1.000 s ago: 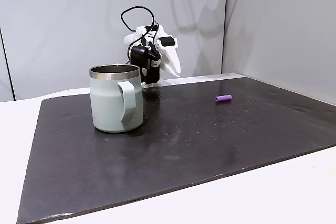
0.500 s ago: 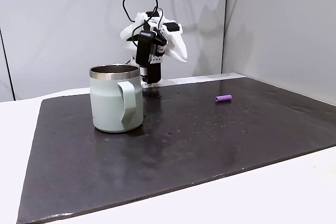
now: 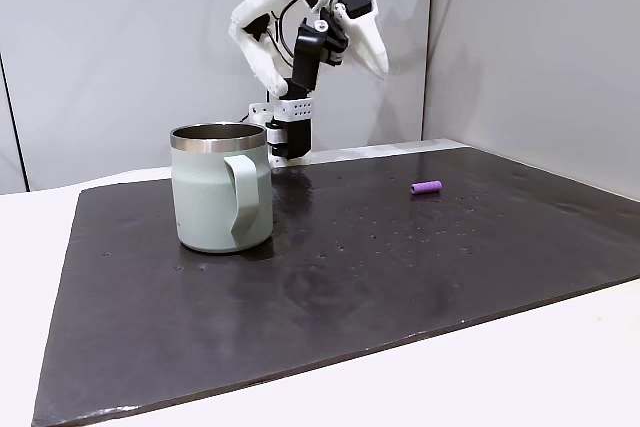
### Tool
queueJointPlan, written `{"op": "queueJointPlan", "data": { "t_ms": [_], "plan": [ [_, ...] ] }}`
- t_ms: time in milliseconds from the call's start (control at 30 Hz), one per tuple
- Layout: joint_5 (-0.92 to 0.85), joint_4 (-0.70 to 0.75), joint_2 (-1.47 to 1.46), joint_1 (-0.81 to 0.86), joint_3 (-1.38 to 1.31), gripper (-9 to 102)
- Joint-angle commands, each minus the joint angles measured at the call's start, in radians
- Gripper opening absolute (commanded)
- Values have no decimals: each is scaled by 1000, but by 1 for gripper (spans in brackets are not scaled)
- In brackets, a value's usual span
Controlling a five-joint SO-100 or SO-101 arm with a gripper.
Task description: Grasp a pengrip and put it in the cup.
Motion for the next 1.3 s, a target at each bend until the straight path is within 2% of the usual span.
{"op": "queueJointPlan", "data": {
  "t_ms": [0,67,267,367,600,1000,1267],
  "plan": [
    [78,46,-120,-28,-127,0],
    [86,57,-187,-29,-150,0],
    [104,206,-480,-21,-385,1],
    [109,230,-574,-28,-460,14],
    [179,273,-793,-60,-630,25],
    [255,261,-1028,-117,-735,23],
    [252,224,-1152,-132,-742,27]
  ]
}}
